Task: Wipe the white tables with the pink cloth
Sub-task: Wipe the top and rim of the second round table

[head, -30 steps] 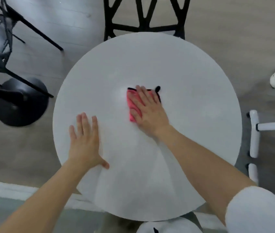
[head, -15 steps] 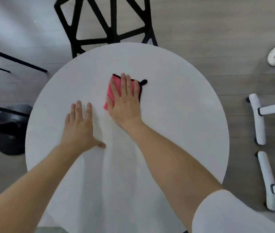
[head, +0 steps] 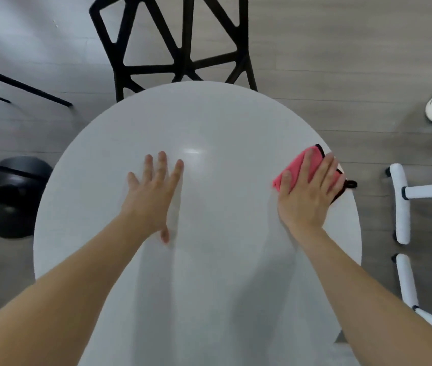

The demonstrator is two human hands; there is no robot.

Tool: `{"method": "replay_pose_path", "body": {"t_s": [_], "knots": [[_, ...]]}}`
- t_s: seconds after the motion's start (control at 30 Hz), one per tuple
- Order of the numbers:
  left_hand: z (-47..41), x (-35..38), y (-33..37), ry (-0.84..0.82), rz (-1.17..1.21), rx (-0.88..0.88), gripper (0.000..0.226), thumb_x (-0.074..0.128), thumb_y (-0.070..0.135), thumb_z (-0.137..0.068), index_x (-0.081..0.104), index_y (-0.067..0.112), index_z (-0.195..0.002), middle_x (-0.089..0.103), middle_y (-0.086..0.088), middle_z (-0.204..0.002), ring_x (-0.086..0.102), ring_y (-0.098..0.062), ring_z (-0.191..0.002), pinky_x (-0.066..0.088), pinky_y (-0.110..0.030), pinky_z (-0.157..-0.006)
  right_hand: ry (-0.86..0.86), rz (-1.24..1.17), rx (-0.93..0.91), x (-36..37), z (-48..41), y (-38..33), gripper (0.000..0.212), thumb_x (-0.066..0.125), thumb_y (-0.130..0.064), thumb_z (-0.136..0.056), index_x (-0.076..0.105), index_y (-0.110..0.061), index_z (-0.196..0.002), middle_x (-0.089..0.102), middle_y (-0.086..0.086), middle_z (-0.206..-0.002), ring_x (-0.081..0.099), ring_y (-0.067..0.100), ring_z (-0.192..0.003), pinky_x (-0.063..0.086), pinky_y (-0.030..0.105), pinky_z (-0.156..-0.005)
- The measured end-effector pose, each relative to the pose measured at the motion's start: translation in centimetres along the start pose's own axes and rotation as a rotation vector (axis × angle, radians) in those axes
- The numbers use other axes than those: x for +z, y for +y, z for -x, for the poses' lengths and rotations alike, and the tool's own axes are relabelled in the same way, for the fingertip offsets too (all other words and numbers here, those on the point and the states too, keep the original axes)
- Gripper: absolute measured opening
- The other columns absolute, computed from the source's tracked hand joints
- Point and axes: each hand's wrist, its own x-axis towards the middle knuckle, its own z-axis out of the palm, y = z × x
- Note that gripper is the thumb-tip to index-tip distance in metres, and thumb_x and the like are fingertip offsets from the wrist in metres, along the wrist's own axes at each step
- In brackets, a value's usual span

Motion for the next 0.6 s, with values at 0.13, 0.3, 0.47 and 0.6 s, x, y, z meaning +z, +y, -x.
{"method": "replay_pose_path", "body": {"t_s": [0.13, 0.3, 0.47, 0.6], "knots": [[-0.1, 0.2, -0.2, 0.008, -0.044, 0.010, 0.190, 0.098, 0.077, -0.043, -0.040, 0.019, -0.160, -0.031, -0.023, -0.172, -0.015, -0.051, -0.163, 0.029, -0.069, -0.125, 0.028, -0.054, -0.333, 1.1, -4.3, -14.8, 0.071, 0.019, -0.050, -0.114, 0.010, -0.014, -0.174, 0.005, 0.028, -0.178, 0.001, 0.041, -0.167, 0.004, 0.064, -0.132], [-0.3, 0.1, -0.1, -0.018, -0.080, 0.013, 0.189, 0.095, 0.080, -0.046, -0.043, 0.017, -0.158, -0.034, -0.024, -0.171, -0.017, -0.050, -0.163, 0.028, -0.066, -0.127, -0.063, -0.085, -0.661, 1.4, -6.4, -23.9, 0.070, 0.018, -0.052, -0.113, 0.012, -0.021, -0.175, 0.003, 0.018, -0.181, -0.002, 0.032, -0.169, 0.001, 0.057, -0.134], [-0.1, 0.2, -0.3, -0.002, -0.054, 0.018, 0.189, 0.097, 0.078, -0.046, -0.044, 0.019, -0.158, -0.035, -0.023, -0.171, -0.017, -0.051, -0.163, 0.029, -0.066, -0.125, -0.030, -0.078, -0.502, 0.2, -7.5, -9.8, 0.066, 0.022, -0.053, -0.116, 0.010, -0.027, -0.175, 0.003, 0.012, -0.182, -0.001, 0.027, -0.169, 0.005, 0.054, -0.136], [-0.3, 0.8, -0.4, 0.017, -0.065, 0.017, 0.190, 0.095, 0.080, -0.046, -0.045, 0.017, -0.157, -0.037, -0.025, -0.170, -0.017, -0.052, -0.163, 0.028, -0.067, -0.125, -0.024, -0.008, -0.248, -0.1, -7.3, -5.6, 0.068, 0.024, -0.052, -0.116, 0.010, -0.020, -0.175, 0.006, 0.021, -0.180, 0.004, 0.035, -0.168, 0.006, 0.061, -0.134]]}}
